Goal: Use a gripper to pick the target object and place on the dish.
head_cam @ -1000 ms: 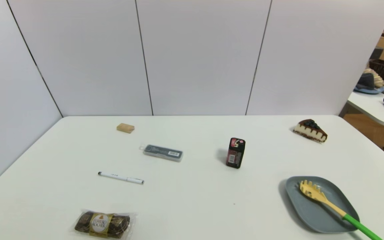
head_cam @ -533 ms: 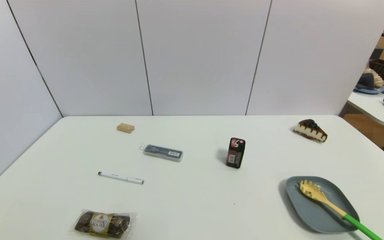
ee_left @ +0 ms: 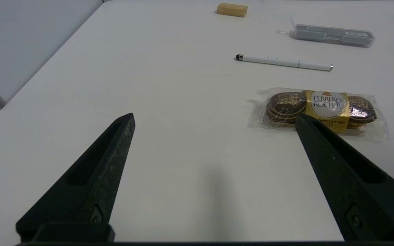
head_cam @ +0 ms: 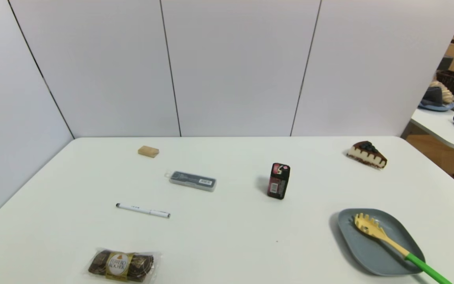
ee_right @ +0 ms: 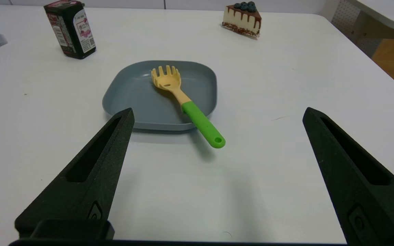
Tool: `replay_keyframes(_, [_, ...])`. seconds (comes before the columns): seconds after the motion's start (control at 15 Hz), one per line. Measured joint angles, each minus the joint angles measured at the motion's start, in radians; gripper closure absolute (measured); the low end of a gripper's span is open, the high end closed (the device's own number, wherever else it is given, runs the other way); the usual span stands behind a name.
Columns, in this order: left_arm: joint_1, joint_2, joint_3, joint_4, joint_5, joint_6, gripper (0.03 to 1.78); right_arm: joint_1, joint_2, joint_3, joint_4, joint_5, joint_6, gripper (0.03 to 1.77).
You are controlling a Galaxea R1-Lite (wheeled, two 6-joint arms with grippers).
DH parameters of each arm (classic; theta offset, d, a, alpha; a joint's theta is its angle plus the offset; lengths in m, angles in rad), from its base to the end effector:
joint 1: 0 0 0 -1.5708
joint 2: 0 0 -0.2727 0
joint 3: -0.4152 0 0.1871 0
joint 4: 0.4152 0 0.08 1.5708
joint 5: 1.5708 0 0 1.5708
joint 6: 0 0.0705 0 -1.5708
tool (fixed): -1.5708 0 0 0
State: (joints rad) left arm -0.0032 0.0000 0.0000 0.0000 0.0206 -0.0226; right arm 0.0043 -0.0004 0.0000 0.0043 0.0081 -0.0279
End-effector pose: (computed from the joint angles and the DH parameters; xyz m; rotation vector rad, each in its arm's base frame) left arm 0.0490 0.0013 0.0755 -0.0226 -0.0002 0.0174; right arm 0.0490 0.0008 0.0748 -0.0279 0.0037 0.0125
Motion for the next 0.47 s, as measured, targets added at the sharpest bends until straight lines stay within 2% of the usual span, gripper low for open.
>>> replay_keyframes(0.47, [0.000, 0.000, 0.000, 0.000, 0.000, 0.000, 0.12, 0.000, 0.000, 0.000, 0.000, 0.001, 0.005, 0.09])
